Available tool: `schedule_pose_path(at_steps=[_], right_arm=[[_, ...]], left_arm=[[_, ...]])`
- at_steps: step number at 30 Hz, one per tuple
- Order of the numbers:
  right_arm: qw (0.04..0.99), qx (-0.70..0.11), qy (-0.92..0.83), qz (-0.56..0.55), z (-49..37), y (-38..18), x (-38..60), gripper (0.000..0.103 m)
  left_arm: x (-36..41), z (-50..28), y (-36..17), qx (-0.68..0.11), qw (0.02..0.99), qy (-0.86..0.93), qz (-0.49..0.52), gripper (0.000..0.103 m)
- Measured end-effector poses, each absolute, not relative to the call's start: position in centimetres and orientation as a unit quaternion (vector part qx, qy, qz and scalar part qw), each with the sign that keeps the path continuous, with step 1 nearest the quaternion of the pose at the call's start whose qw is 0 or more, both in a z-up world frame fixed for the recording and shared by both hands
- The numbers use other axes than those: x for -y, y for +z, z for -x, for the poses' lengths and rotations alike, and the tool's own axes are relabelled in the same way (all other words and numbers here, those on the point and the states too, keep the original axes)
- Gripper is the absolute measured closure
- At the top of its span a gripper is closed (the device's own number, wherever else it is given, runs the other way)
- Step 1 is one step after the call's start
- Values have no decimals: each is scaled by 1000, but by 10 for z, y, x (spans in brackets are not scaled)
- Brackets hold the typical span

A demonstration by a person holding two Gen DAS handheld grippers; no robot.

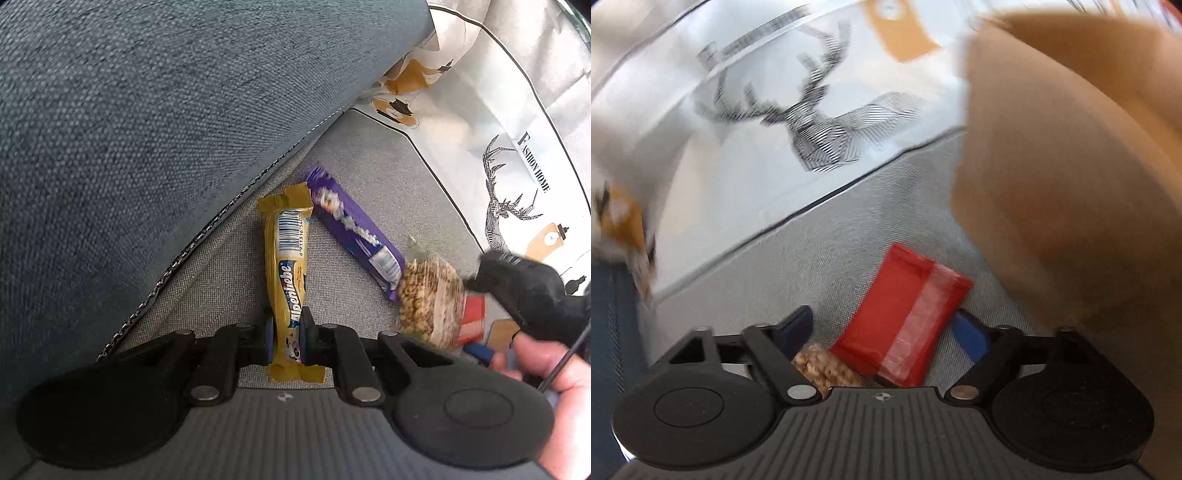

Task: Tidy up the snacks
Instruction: 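Grasp the yellow candy bar with the left tool while the right tool grasps the red wrapped bar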

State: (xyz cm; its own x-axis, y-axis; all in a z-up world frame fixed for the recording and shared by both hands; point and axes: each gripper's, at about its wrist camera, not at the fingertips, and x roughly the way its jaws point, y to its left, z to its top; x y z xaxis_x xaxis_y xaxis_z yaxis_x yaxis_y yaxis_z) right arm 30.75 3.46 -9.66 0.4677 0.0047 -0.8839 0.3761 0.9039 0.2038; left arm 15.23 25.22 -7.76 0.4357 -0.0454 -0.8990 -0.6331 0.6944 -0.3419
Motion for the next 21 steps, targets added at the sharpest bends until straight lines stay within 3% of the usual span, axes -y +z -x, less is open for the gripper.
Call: schedule_pose_path(at_steps=[1, 4, 16, 21], right_arm=[[843, -500, -109, -163, -306, -95, -38, 52], [856, -492, -81, -134, -298, -93, -36, 59], [899, -429, 88, -11, -213, -23, -31, 60], [883, -437, 170, -2, -171, -3, -18, 60]], left_arm=[[-253, -152, -77, -497, 775, 189, 342, 89], [-254, -152, -77, -498, 774, 190, 343, 89], [-250, -154, -76, -512, 771, 185, 330, 89], [-245, -151, -74, -525, 777, 167, 304, 89]])
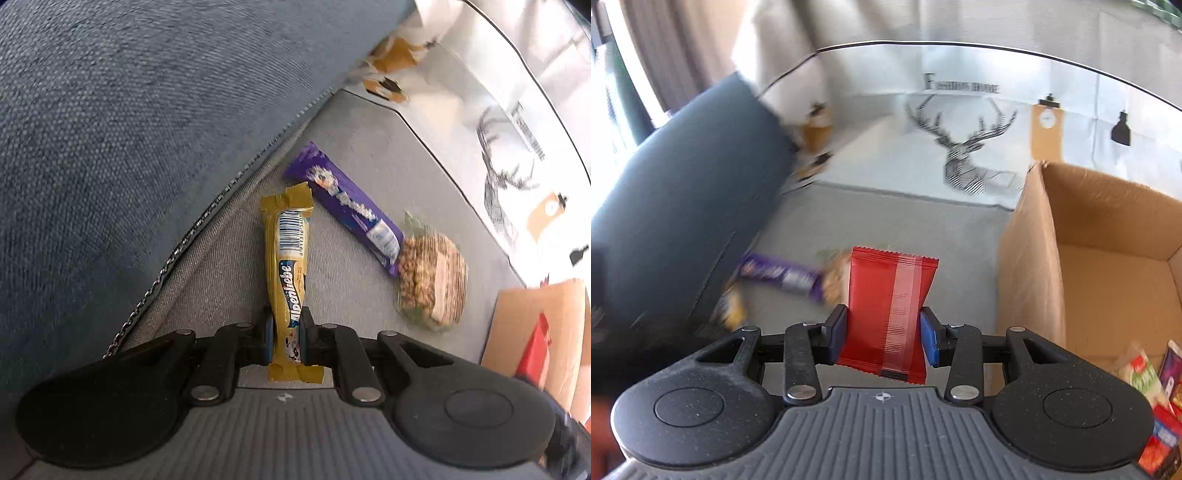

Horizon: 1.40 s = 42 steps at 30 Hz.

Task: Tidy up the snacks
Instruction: 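Grasp the yellow candy bar with the left tool while the right tool grasps the red wrapped bar, then lift both bars and carry them over the cardboard box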

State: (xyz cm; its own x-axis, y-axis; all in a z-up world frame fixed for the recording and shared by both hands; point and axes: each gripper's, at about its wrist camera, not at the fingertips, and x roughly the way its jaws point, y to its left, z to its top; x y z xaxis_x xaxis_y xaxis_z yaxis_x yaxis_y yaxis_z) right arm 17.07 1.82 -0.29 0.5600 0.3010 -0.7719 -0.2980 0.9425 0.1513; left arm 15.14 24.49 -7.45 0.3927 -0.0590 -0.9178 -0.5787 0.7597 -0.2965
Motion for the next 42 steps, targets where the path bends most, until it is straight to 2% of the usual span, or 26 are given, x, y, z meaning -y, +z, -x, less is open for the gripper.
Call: schedule_pose_path(at_steps=[5, 12, 21, 24, 26, 28, 31, 33, 34, 35, 38, 42], right_arm=[[868, -445, 220, 17, -130, -2, -18, 60], [852, -457, 247, 54, -80, -34, -33, 60], [837, -496, 215, 84, -72, -82, -40, 56], [835, -502, 210, 80, -72, -88, -37, 48], [836, -501, 208, 83, -73, -89, -36, 40], [836, -502, 207, 82, -74, -90, -36, 39], [835, -501, 210, 84, -74, -90, -35, 39], [836, -497, 216, 87, -73, -90, -35, 47], [837, -493, 220, 89, -73, -90, -34, 55], [837, -491, 224, 93, -74, -90, -34, 58], [836, -490, 228, 98, -74, -87, -34, 60], [850, -469, 223, 89, -71, -70, -29, 60]], left_arm=[[-233, -143, -72, -544, 788, 135, 254, 89], [-218, -128, -69, -557, 795, 110, 213, 89], [-211, -132, -72, -565, 796, 123, 176, 87], [-209, -135, -73, -564, 798, 125, 173, 83], [-207, -137, -73, -563, 799, 126, 169, 82], [-206, -138, -73, -562, 801, 127, 165, 80], [-206, -138, -73, -560, 802, 127, 164, 80], [-205, -139, -74, -560, 803, 128, 163, 80], [-205, -139, -73, -560, 803, 127, 161, 80], [-204, -139, -73, -560, 803, 128, 159, 80], [-205, -139, -73, -557, 802, 136, 166, 88], [-211, -136, -68, -543, 804, 135, 199, 89]])
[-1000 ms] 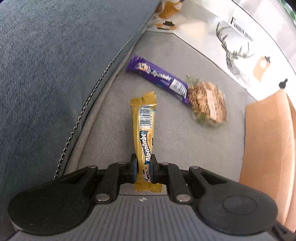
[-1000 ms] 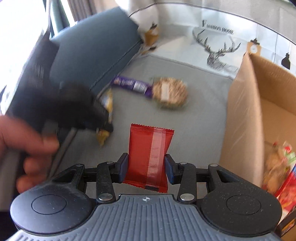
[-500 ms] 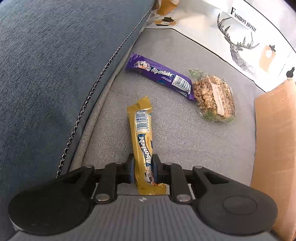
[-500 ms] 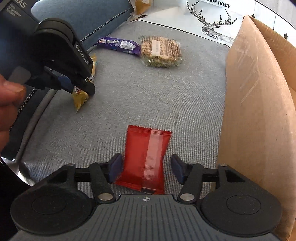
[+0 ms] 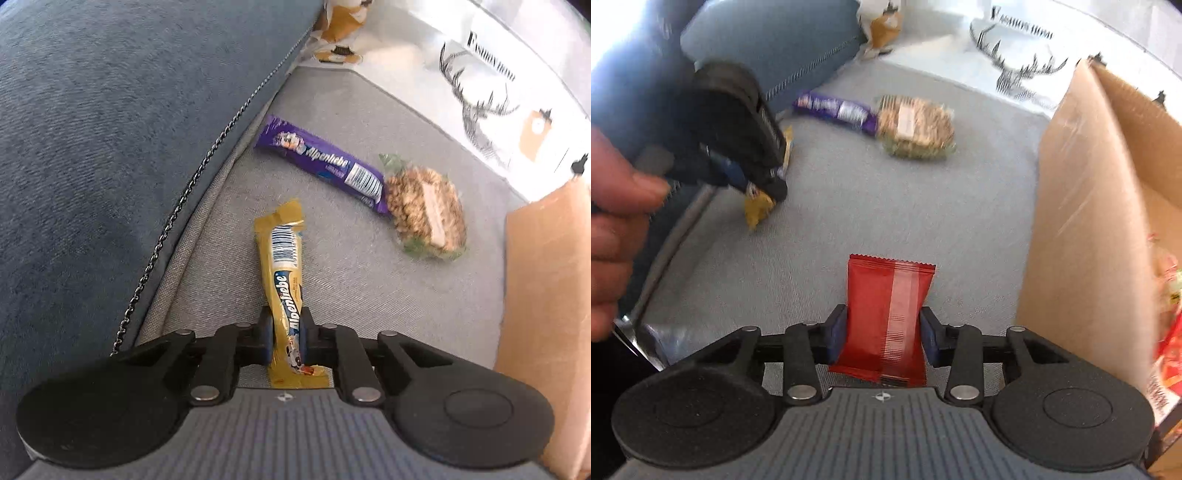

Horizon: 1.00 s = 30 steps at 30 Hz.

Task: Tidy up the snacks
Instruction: 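Lift both bars and carry them over the cardboard box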

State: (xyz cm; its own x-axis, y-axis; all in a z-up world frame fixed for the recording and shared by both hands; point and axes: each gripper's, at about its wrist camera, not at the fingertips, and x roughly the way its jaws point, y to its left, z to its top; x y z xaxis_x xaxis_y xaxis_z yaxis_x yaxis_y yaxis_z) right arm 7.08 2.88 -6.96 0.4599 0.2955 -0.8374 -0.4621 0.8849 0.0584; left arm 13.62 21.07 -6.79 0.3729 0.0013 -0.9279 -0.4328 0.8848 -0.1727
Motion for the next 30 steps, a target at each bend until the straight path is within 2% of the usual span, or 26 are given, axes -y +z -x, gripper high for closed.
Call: schedule_pose_path(at_steps=[13, 18, 30], right_arm=[[908, -341, 243, 27, -48, 35, 36, 60], [935, -277, 222, -1, -35, 68, 97, 60], [961, -209, 120, -138, -4, 58, 229, 60]], left_arm=[[-193, -88, -1, -384, 880, 33, 277, 89], [-167, -63, 23, -338, 904, -22, 261, 89], [-118, -39, 23, -341, 917, -38, 205, 89]])
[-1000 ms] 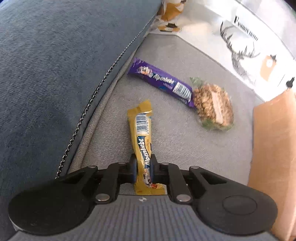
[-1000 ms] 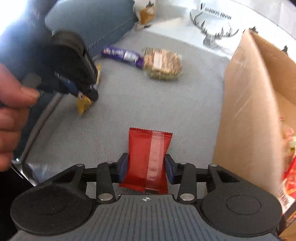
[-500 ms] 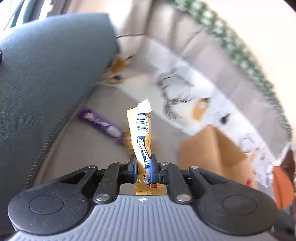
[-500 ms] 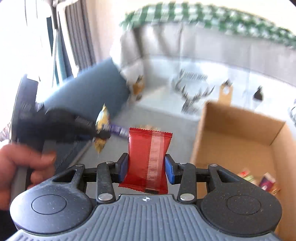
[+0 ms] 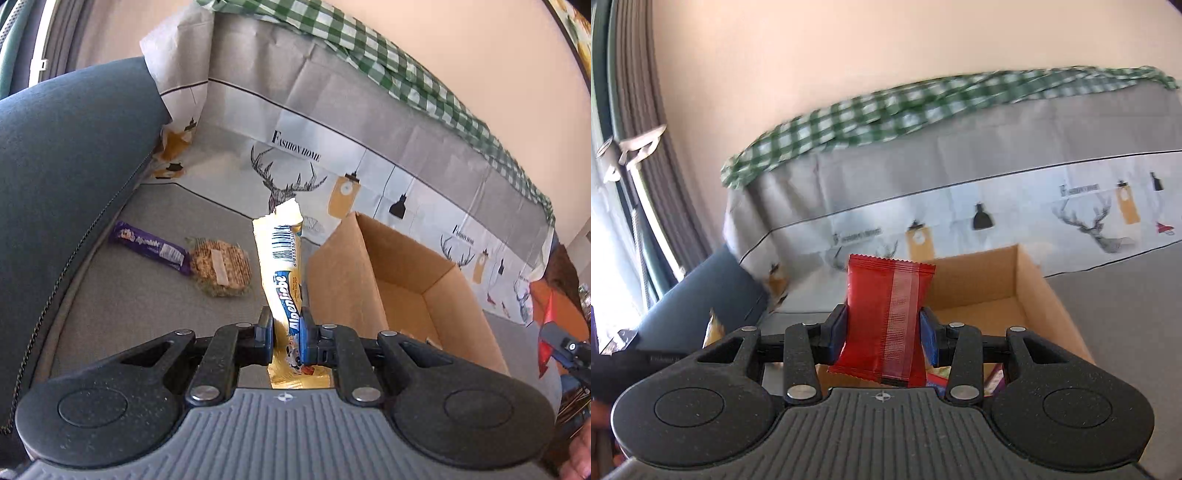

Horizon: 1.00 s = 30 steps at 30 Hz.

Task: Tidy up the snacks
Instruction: 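Lift both bars and carry them over the cardboard box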

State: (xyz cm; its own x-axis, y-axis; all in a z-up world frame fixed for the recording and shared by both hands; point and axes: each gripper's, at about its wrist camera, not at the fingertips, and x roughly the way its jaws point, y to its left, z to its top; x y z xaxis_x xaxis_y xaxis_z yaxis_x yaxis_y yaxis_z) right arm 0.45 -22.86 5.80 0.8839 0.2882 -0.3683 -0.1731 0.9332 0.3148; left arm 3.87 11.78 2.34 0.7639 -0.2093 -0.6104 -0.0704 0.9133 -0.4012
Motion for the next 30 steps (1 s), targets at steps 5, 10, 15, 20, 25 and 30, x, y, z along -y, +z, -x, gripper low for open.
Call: schedule_pose_path(at_steps=[5, 10, 15, 20, 25, 30], right_arm=[[959, -233, 107, -120, -7, 43, 235, 60], [964, -227, 102, -96, -2, 30, 241, 60], [965, -236, 87, -75, -5, 12, 252, 60], [963, -235, 88, -99, -9, 6, 265, 60], [965, -234, 90, -82, -12, 4, 260, 60], [965, -231, 90, -85, -12, 3, 262, 60]], left_arm=[[-102, -32, 12, -352, 915, -36, 193, 89], [-88, -17, 2, -356, 914, -37, 190, 89], [-79, 1, -1, -344, 916, -66, 196, 89], [-71, 17, 2, -323, 922, -94, 194, 89], [-60, 32, 7, -327, 919, -130, 178, 89], [-53, 38, 19, -324, 920, -140, 170, 89]])
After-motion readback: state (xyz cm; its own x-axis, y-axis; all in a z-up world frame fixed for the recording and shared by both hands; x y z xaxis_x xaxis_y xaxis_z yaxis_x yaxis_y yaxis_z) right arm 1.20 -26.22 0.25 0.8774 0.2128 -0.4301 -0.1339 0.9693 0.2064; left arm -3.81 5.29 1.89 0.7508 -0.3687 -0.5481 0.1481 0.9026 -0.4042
